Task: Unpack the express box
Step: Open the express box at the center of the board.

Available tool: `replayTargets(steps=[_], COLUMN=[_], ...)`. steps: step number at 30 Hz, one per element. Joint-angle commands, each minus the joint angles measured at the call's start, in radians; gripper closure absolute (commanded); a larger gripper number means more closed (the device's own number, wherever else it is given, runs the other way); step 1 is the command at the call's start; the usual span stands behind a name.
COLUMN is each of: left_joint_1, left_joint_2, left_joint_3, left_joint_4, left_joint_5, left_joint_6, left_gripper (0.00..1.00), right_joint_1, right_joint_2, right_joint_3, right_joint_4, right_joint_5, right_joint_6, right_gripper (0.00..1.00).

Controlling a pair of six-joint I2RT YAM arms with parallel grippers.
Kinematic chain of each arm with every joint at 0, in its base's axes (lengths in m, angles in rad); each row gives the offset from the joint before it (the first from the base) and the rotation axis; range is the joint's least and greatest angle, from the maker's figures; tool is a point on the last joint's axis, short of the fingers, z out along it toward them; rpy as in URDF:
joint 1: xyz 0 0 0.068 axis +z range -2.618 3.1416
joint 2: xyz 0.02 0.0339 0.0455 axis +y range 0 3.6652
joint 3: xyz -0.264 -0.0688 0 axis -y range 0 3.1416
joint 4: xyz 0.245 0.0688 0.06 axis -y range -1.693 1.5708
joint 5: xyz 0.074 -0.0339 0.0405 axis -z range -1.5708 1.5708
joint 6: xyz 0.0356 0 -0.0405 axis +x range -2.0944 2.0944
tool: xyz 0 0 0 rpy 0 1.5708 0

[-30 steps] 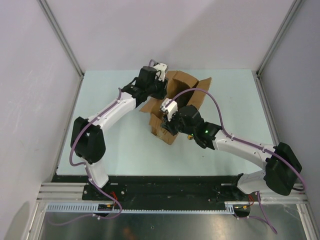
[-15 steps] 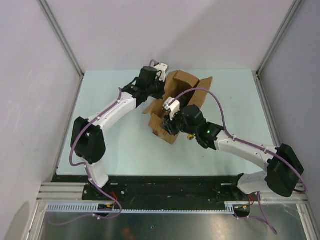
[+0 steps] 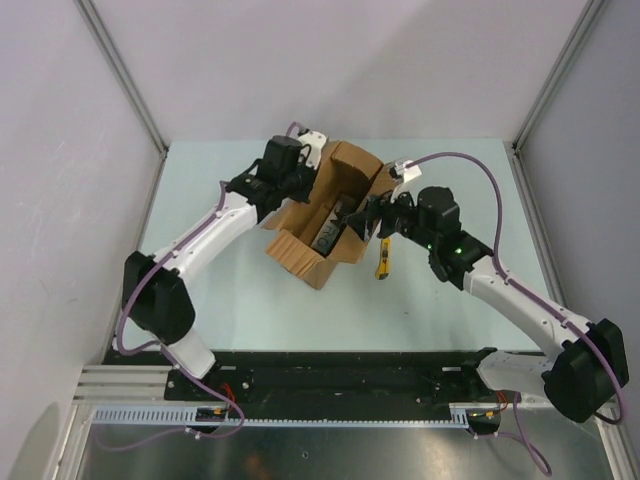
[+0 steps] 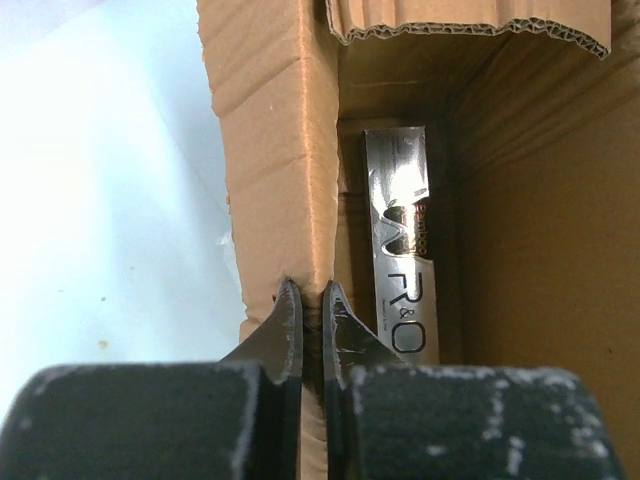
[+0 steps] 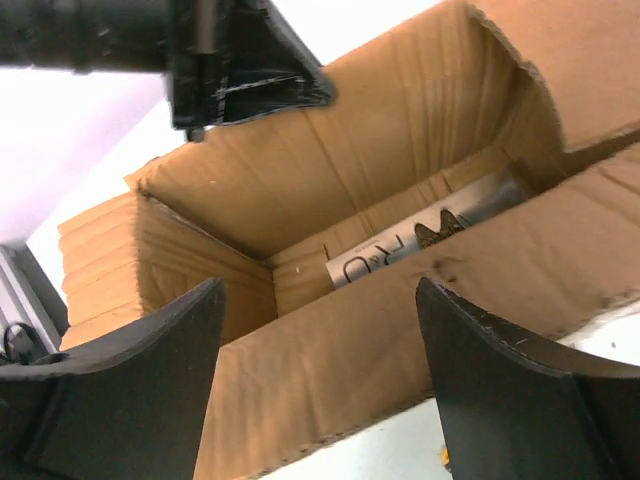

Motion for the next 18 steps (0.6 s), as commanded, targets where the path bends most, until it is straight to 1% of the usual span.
replayTargets(steps=[1, 2, 4, 5, 6, 7, 8, 9, 10, 11, 14, 18], left_joint_1=[-0.013, -0.016, -0.020, -0.023, -0.028, -0.031, -0.034, -0.043, -0.049, -0.051, -0.065, -0.117], left_joint_2=[-0.100, -0.121, -0.144, -0.167, -0.184, -0.199, -0.233, -0.250, -0.265, -0.281, -0.328, -0.373], left_joint_3=[-0.024, -0.030, -0.056, -0.068, -0.102, -0.124, -0.145, -0.186, -0.205, -0.222, -0.283, -0.374], left_joint_4=[0.051, 0.069, 0.100, 0.112, 0.129, 0.175, 0.196, 0.218, 0.259, 0.278, 0.330, 0.359], left_joint_5=[-0.025, -0.025, -0.028, -0.031, -0.040, -0.051, -0.060, -0.063, -0.065, -0.065, -0.028, -0.020], left_joint_6=[0.122, 0.133, 0.169, 0.182, 0.211, 0.226, 0.243, 0.270, 0.281, 0.289, 0.317, 0.353], left_gripper=[1.00, 1.00, 1.00, 1.00, 1.00, 1.00, 1.00, 1.00, 1.00, 1.00, 1.00, 1.00], right_joint_1=[-0.025, -0.025, -0.025, -0.020, -0.018, -0.015, 0.000, 0.011, 0.021, 0.034, 0.052, 0.064], right_joint_2=[0.034, 0.052, 0.094, 0.103, 0.121, 0.126, 0.131, 0.135, 0.140, 0.141, 0.135, 0.140], right_joint_3=[0.079, 0.087, 0.098, 0.101, 0.102, 0.101, 0.101, 0.101, 0.098, 0.093, 0.053, 0.001], right_joint_4=[-0.062, -0.076, -0.111, -0.116, -0.137, -0.150, -0.188, -0.212, -0.231, -0.261, -0.265, -0.246], right_joint_5=[-0.003, 0.000, -0.014, -0.021, -0.018, -0.018, 0.009, 0.035, 0.057, 0.090, 0.120, 0.128], right_joint_6=[0.048, 0.043, 0.039, 0.037, 0.037, 0.031, 0.011, 0.002, -0.009, -0.017, -0.032, -0.009], right_gripper=[0.24, 0.32, 0.42, 0.54, 0.58, 0.64, 0.67, 0.69, 0.73, 0.74, 0.74, 0.75])
